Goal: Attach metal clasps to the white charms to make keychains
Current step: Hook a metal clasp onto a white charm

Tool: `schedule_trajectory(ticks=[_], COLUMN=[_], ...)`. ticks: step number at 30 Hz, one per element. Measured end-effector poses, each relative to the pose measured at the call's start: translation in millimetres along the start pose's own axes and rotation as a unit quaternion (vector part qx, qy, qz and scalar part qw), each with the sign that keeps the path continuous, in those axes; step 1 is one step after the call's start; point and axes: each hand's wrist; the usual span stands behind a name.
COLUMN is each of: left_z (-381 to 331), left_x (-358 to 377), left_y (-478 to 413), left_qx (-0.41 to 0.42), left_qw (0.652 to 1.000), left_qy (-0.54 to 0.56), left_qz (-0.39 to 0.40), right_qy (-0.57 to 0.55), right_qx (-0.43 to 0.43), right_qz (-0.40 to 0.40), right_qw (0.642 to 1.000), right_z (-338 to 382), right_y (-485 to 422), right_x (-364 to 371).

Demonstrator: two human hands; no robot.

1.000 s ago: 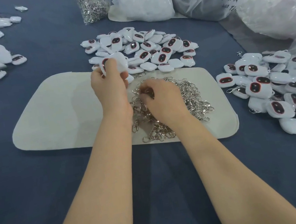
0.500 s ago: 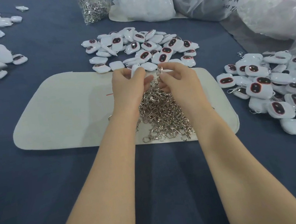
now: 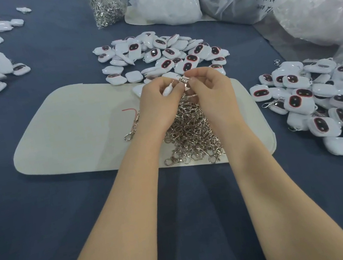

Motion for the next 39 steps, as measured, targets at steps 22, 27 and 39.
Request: schedule_trajectory(ticks=[22,27,39], left_z=[4.2,5.4,5.4], left_x=[1.2,1.4,1.3], left_y=[-1.5,-2.6,-2.4], left_qx=[0.027,0.029,0.04], left_qw=[0.998,0.998,0.998], left_qy=[-0.032,-0.045,-0.028], left_qz=[-0.046,-0.045,-0.031], right_qy=[0.143,0.166,0.221], right_qx=[-0.024,-0.028,-0.09], right_qz=[0.045,0.033,-0.006], right_qw=[0.988,0.985,0.971], right_z=[-4.4,-5.7,-5.9], right_y=[2.6,2.3,5.8], right_x=[5.2,5.5,5.3])
Point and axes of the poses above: each hand's wrist, its own y-axis away from the middle knuckle, its own x-axis out of the palm, z = x × y, and after that the axes turned 9 degrees about z, right-handed
